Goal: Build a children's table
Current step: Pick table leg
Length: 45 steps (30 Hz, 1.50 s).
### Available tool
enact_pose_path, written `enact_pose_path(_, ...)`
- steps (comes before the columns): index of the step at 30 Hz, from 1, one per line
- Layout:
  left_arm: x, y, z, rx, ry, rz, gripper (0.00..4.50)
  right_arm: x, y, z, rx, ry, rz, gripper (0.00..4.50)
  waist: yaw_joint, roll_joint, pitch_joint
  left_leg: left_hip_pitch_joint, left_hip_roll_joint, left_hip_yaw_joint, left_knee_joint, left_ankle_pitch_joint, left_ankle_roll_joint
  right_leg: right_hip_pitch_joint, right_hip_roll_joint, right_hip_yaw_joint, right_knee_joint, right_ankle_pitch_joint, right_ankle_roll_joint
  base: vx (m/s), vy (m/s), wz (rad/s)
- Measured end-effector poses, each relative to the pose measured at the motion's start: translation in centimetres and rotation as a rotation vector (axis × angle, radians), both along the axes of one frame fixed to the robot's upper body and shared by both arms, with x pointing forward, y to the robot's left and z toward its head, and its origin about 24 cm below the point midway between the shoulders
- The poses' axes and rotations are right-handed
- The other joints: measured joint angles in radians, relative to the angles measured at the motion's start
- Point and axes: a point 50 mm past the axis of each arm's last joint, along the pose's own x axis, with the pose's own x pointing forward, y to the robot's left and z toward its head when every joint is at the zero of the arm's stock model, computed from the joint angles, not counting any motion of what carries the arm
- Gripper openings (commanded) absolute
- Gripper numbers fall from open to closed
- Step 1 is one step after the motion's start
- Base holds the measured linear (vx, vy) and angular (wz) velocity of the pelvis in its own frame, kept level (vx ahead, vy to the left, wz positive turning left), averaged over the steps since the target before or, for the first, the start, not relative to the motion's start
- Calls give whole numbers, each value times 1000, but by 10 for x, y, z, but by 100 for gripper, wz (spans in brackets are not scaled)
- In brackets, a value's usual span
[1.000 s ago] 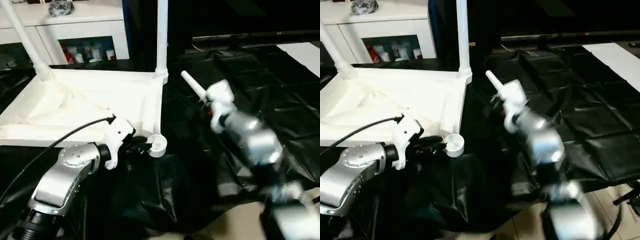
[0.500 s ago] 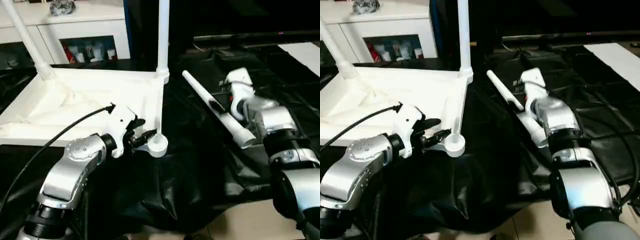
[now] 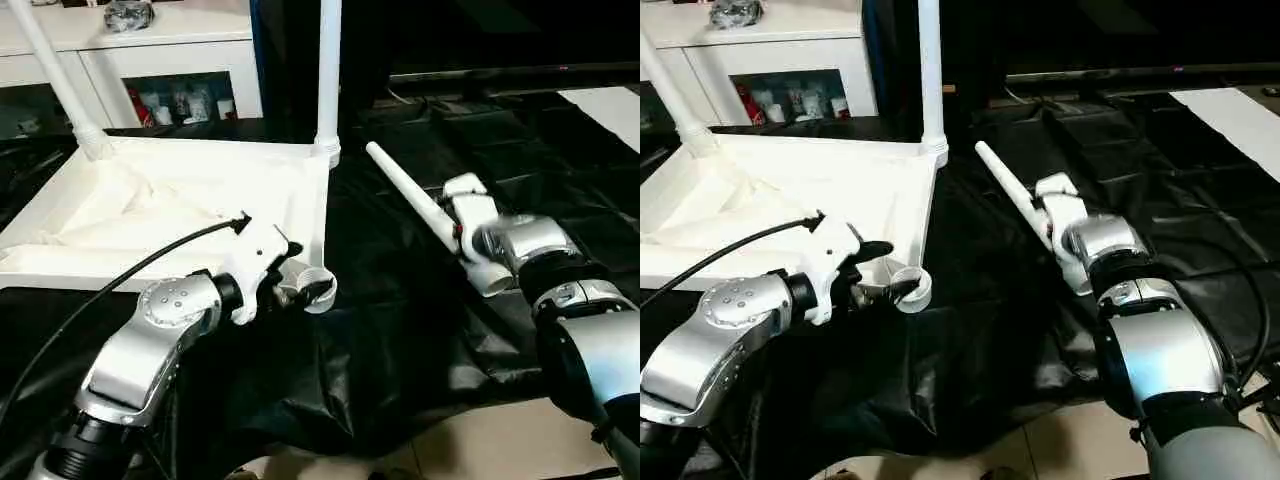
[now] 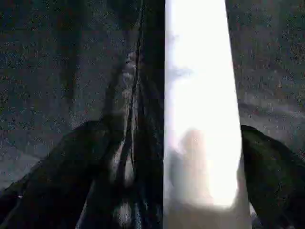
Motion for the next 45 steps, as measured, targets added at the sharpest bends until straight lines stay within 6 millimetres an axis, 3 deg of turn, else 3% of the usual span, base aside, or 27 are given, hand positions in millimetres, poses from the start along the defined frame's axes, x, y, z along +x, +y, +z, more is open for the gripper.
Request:
enact_pose_path(19, -8, -7, 3, -16, 17, -80, 421, -2, -7, 0, 20, 15, -24, 294, 1, 0, 0, 0, 0, 0, 2, 0, 0, 0, 0, 0, 2, 0, 0, 0, 0, 0)
enact_pose_path(27, 1, -9, -5, -69, 24, 25, 421, -1, -15, 0, 137, -69, -154, 230, 0, 0, 0, 0, 0, 0, 3, 0, 0, 0, 0, 0, 2, 0, 0, 0, 0, 0)
enact_pose_path(34, 18, -5, 10, -154, -46, 144, 450, 0, -11, 0, 329, -172, -224, 189, -4, 1, -1, 0, 0, -1, 4, 0, 0, 0, 0, -1, 3, 0, 1, 0, 0, 0)
enact_pose_path(40, 30, -9, 14, -211, -61, 199, 450, -5, 4, 7, 482, -450, -227, 184, 2, 7, 1, -2, 0, -2, 4, 0, 0, 0, 0, -1, 0, 0, 3, 0, 0, 0)
enact_pose_path(45, 38, -40, 42, -543, 103, 132, 450, -21, 27, 53, 731, -805, -67, 184, 22, 7, 1, -3, 0, -1, 4, 2, 3, 0, 0, -1, -2, 0, 3, 0, 0, 0)
